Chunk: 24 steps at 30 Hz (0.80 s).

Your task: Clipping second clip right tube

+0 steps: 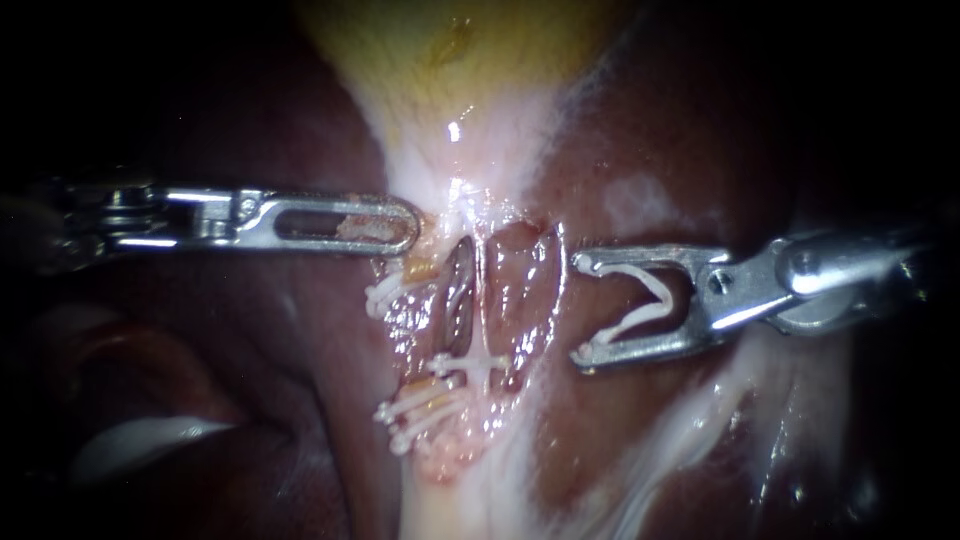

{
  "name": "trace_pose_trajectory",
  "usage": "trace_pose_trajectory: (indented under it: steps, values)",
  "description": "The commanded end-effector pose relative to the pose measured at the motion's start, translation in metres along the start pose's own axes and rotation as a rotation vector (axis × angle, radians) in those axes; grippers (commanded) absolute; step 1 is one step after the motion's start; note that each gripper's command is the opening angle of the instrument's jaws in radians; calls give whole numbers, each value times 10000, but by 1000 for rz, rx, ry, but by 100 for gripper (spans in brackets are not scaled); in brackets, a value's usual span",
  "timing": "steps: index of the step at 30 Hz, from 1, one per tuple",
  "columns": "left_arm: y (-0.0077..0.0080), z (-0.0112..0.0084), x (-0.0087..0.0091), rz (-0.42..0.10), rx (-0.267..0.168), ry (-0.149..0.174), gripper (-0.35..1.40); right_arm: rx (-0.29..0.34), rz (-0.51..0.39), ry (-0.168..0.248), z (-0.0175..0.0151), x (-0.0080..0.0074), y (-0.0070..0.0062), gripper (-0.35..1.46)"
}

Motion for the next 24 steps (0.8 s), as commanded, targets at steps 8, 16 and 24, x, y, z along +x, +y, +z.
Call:
trace_pose_trajectory:
  steps: [8,16,24]
  values:
    - [-18,-23,-12,-11,18,-14,-35,0,0,1,1,1,-1,50]
    - [-49,-66,-30,-21,48,-54,-35,0,0,1,1,1,-1,50]
    - [-72,-82,-26,-24,63,-66,-35,-1,1,0,4,2,-1,50]
